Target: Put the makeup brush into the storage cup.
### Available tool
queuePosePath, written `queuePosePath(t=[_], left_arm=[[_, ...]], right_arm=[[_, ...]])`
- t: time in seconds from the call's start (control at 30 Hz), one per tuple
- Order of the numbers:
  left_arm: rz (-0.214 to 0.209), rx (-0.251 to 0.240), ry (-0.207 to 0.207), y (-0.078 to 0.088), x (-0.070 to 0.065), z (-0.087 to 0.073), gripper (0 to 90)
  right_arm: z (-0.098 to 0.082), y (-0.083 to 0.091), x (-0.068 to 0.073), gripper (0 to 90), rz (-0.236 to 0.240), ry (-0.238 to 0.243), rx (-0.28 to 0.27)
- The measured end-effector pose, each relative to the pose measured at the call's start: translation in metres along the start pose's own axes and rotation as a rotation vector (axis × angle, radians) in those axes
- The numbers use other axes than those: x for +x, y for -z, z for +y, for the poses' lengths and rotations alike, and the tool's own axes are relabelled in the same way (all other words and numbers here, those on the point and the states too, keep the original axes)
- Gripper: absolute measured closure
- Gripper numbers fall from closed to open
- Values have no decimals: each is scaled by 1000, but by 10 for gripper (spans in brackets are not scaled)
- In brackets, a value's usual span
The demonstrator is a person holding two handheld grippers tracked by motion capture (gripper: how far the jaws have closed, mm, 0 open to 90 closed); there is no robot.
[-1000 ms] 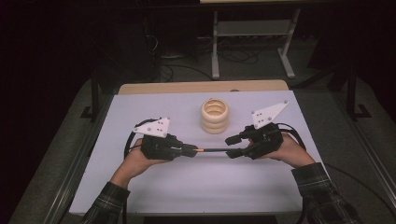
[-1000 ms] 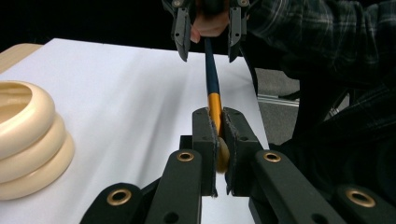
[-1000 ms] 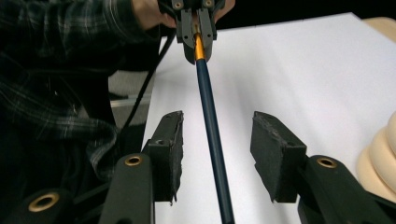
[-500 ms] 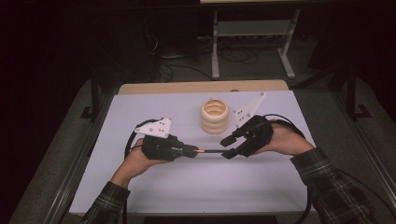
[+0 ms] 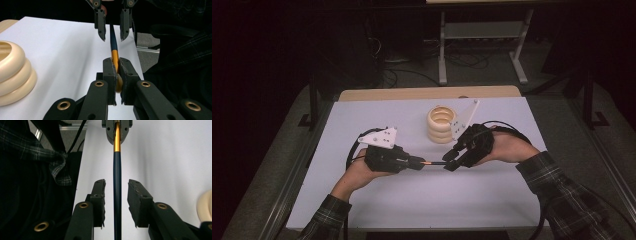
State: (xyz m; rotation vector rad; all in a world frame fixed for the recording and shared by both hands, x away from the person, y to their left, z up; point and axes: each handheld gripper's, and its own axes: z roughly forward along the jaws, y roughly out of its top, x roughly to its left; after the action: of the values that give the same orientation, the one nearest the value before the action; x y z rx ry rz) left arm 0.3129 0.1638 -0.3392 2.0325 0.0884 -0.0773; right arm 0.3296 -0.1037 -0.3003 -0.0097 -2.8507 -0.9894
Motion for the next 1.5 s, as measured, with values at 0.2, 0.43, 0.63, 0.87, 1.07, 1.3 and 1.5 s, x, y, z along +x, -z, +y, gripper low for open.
queuePosePath(t=[0.2,0.43,0.63,0.87,1.07,1.3,1.5], left_arm=[[-2,3,0,-1,0,0,849],[-4,8,0,-1,0,0,849],[-4,11,-3,0,-1,0,849],[-3,14,-7,-1,-1,1,849],[2,20,-14,-1,-1,0,848],[15,10,-20,0,-2,1,841],[38,-19,-4,3,0,-1,692]], right_arm=[[7,-5,0,694,9,10,44],[12,-12,-1,733,17,14,72],[12,-14,-1,761,15,18,88],[12,-13,-1,813,10,24,95],[12,-14,0,824,7,23,101],[12,-13,-1,828,1,20,87],[12,-14,-1,828,2,29,82]])
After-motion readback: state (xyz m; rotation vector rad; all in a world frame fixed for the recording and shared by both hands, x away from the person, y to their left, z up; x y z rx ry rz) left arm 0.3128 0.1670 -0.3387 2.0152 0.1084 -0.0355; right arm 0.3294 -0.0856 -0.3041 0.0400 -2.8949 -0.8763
